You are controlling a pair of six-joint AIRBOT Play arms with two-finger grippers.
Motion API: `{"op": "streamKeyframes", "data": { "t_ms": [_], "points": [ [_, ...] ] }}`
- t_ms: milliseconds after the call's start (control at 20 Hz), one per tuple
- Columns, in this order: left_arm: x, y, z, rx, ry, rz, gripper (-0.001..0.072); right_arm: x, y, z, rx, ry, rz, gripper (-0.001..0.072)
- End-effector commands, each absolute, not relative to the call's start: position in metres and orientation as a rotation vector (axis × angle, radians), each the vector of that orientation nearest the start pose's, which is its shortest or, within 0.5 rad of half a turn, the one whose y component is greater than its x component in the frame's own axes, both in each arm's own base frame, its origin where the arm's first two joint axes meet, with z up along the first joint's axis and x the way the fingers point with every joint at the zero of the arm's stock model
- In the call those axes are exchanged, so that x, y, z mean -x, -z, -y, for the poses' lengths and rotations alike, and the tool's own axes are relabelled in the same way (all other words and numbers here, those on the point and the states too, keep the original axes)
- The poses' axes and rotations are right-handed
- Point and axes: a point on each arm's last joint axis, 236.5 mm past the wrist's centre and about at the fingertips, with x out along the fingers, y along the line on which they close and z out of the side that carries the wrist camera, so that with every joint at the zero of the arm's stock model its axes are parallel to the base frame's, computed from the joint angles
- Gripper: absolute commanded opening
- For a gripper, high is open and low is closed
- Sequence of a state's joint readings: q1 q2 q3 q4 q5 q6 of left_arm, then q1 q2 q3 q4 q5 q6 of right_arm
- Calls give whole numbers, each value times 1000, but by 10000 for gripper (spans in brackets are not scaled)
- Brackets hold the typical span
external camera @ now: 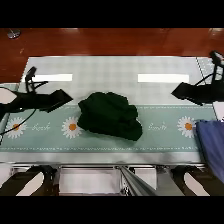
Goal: Fold the shirts.
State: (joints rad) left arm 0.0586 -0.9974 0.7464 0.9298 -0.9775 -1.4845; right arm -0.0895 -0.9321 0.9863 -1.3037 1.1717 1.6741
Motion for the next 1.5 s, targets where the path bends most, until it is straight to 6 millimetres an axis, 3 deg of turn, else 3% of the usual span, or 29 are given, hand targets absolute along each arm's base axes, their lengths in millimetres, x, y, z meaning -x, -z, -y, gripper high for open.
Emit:
{"op": "streamKeyframes", "data": {
  "t_ms": [0, 50, 150, 200, 300, 450, 600, 700, 750, 800, 1000, 1150, 1450],
  "points": [
    [-278, 33, 58, 691, 122, -1308, 705, -301, -49, 40, -466, 148, -1191, 631],
    [-261, 49, 76, 766, 164, -1351, 704, -285, -30, 45, -531, 185, -1213, 631],
    [-243, 63, 117, 919, 312, -1360, 704, -260, 9, 20, -669, 146, -1247, 630],
    [-242, 67, 128, 967, 346, -1333, 704, -251, 24, -3, -712, 75, -1263, 630],
    [-241, 79, 130, 1004, 313, -1329, 704, -231, 48, -35, -752, -15, -1327, 630],
    [-254, 83, 136, 998, 304, -1284, 704, -219, 62, -57, -711, -71, -1377, 630],
    [-276, 81, 145, 982, 299, -1185, 703, -220, 63, -78, -658, -118, -1380, 630],
    [-279, 84, 152, 959, 324, -1179, 689, -221, 63, -90, -639, -139, -1382, 630],
    [-278, 83, 157, 947, 355, -1193, 485, -219, 63, -96, -621, -159, -1388, 630],
    [-277, 78, 162, 922, 413, -1195, 10, -217, 63, -101, -606, -176, -1396, 630],
    [-287, 41, 178, 880, 577, -1155, 24, -199, 69, -122, -515, -265, -1451, 630],
    [-293, 32, 180, 871, 601, -1137, 24, -180, 86, -144, -462, -313, -1546, 630],
    [-290, 30, 182, 875, 618, -1145, 23, -204, 92, -208, -626, -407, -1534, 630]
  ]
}}
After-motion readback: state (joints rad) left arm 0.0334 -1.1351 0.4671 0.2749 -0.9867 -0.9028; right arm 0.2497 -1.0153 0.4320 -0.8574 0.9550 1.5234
